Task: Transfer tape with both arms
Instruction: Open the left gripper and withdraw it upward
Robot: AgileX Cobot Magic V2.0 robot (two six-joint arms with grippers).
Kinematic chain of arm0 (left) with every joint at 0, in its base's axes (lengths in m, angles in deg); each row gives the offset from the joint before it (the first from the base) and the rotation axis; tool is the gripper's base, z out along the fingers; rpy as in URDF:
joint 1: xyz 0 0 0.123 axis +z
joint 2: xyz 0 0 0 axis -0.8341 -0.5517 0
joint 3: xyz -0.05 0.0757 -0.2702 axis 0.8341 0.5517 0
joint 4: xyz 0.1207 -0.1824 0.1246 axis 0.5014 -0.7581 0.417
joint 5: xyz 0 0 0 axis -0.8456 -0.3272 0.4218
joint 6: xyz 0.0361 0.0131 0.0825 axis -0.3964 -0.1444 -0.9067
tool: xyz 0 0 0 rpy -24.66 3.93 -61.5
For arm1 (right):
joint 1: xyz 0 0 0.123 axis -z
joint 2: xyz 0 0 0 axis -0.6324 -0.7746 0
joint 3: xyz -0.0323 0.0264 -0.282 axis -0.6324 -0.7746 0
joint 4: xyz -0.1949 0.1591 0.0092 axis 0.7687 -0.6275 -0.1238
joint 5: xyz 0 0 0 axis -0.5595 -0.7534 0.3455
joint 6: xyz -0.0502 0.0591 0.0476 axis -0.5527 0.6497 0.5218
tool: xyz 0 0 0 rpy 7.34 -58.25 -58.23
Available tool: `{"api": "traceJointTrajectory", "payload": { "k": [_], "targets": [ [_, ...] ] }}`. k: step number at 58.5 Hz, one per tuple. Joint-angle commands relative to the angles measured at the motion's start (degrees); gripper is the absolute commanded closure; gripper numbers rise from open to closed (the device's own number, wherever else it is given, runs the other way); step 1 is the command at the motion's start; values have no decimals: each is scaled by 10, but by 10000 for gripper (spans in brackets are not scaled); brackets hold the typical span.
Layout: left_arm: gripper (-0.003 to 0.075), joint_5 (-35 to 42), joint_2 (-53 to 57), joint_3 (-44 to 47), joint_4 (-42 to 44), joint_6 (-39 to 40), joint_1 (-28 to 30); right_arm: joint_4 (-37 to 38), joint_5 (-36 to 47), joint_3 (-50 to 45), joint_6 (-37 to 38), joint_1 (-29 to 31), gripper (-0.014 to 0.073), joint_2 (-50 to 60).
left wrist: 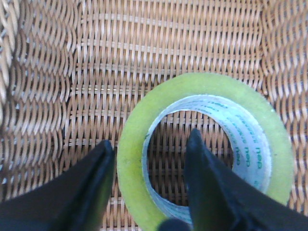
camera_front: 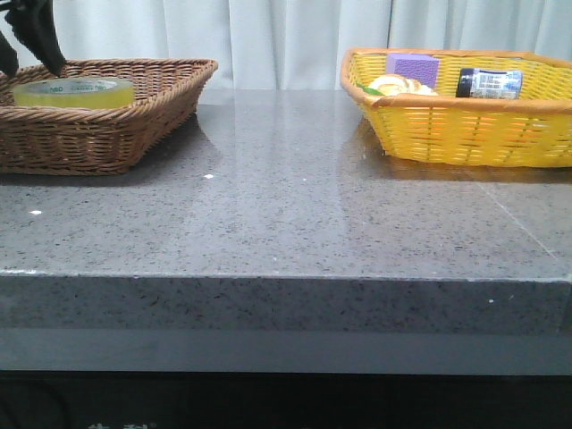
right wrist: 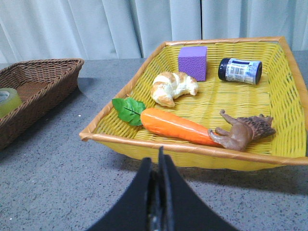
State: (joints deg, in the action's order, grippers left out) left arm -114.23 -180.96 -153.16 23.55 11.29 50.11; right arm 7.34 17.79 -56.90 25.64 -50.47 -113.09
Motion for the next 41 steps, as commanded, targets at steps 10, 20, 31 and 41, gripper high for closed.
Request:
{"api": "traceJointTrajectory", "payload": {
  "k": [10, 20, 31, 41],
  "targets": [
    [687, 23, 61, -19, -2, 4, 1, -2, 50, 14, -3, 4, 663, 0],
    [740, 55, 100, 20, -1, 0, 1, -2, 50, 14, -3, 4, 663, 0],
    [740, 169, 203, 158, -1, 0, 1, -2, 50, 14, -3, 4, 663, 0],
    [740, 281, 333, 313, -1, -7, 1, -2, 50, 14, -3, 4, 663, 0]
  ]
}}
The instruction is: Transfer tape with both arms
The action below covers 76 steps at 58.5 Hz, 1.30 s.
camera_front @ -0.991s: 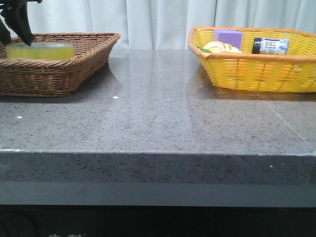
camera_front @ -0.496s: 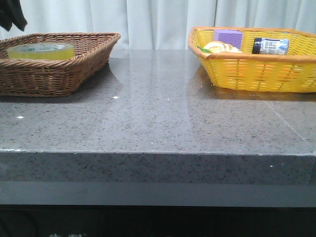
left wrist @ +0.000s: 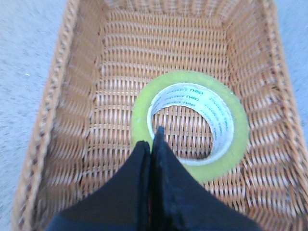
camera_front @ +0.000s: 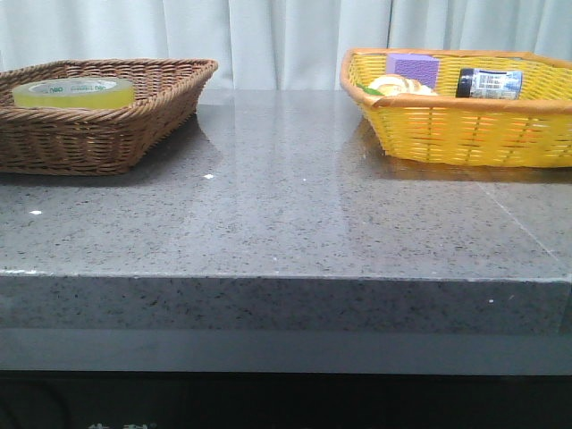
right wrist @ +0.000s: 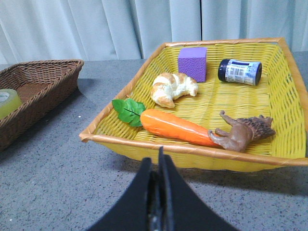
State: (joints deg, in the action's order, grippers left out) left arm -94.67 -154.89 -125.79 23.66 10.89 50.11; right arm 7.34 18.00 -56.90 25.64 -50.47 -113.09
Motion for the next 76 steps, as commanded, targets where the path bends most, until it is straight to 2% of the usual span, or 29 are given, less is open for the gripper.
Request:
{"api": "traceJointTrajectory", "payload": {
  "k": [1, 7, 15, 31, 36, 45, 56, 76],
  "targets": [
    [740, 98, 84, 51, -3, -3, 1, -2, 48, 14, -3, 4, 663, 0],
    [740, 150, 179, 141, 0, -9, 1, -2, 48, 14, -3, 4, 663, 0],
    [740, 180, 316, 244, 14, -21, 1, -2, 48, 14, -3, 4, 663, 0],
    [740, 181, 609, 389, 18, -21, 1, -2, 48, 14, -3, 4, 663, 0],
    [740, 165, 668, 422, 68, -21, 1, -2, 48, 14, -3, 4, 663, 0],
    [740, 88, 683, 427, 83, -21, 1, -2, 48, 14, -3, 4, 663, 0],
    [740, 128, 683, 427, 76, -21, 1, -2, 48, 14, -3, 4, 663, 0],
    [740, 131, 683, 427, 76, -21, 1, -2, 48, 14, -3, 4, 663, 0]
  ]
}}
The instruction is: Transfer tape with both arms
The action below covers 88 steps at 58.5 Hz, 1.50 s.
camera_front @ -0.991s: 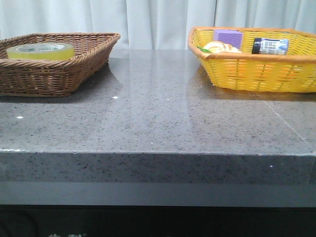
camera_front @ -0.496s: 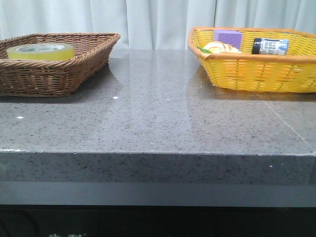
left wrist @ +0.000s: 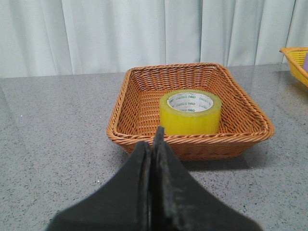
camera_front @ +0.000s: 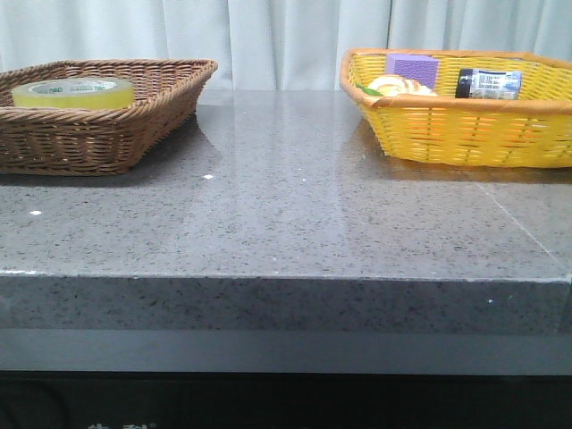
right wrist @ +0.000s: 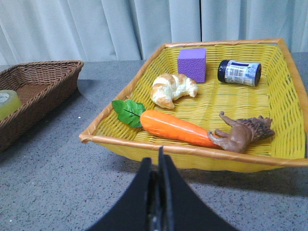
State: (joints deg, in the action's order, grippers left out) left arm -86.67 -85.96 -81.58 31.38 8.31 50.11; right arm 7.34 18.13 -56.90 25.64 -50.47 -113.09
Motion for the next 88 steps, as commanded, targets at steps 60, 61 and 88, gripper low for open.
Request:
{"api": "traceJointTrajectory", "payload": {
  "k": [60, 61, 88],
  "targets": [
    [740, 192, 82, 248, -62, 57, 53, -2, 46, 14, -3, 4, 663, 0],
    [740, 192, 82, 248, -62, 57, 53, -2, 46, 14, -3, 4, 663, 0],
    [740, 192, 81, 248, -62, 57, 53, -2, 46, 14, -3, 4, 663, 0]
  ]
}}
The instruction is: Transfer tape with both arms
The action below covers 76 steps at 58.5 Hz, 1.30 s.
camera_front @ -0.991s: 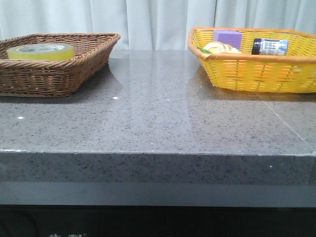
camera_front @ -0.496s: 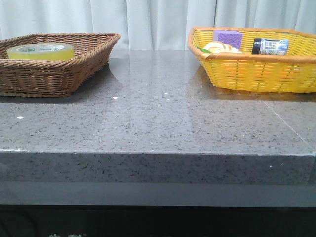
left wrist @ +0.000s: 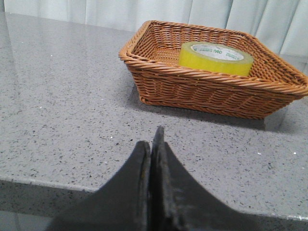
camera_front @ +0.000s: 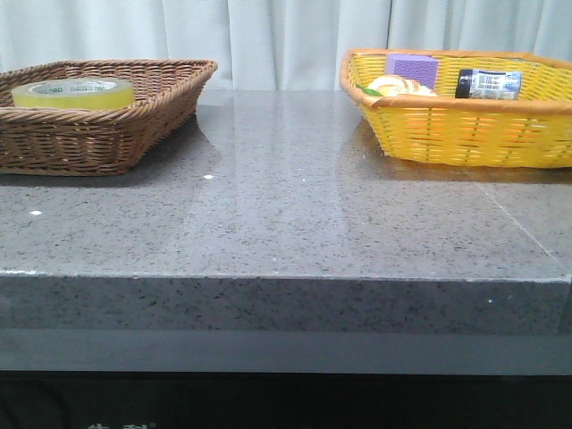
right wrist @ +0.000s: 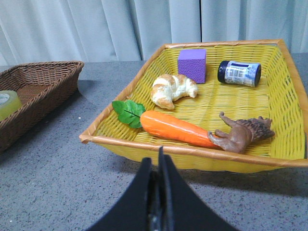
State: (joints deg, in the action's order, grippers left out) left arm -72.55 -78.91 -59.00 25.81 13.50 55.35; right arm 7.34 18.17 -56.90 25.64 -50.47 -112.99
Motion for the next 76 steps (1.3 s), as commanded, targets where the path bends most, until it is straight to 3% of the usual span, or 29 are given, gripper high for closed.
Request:
{"api": "traceJointTrajectory", "payload": {
  "k": [1, 16, 30, 54, 76],
  "targets": [
    [740, 50, 11, 22, -6, 5, 1, -2, 45, 14, -3, 4, 663, -1],
    [740, 50, 11, 22, -6, 5, 1, -2, 45, 14, -3, 4, 663, -1],
    [740, 50, 11, 22, -6, 5, 1, 45, 50, -8, -7, 6, 663, 8],
    [740, 50, 11, 22, -6, 5, 1, 35, 50, -209, -7, 73, 663, 217],
    [740, 50, 11, 22, -6, 5, 1, 35, 21, -217, -7, 73, 663, 257]
  ]
}}
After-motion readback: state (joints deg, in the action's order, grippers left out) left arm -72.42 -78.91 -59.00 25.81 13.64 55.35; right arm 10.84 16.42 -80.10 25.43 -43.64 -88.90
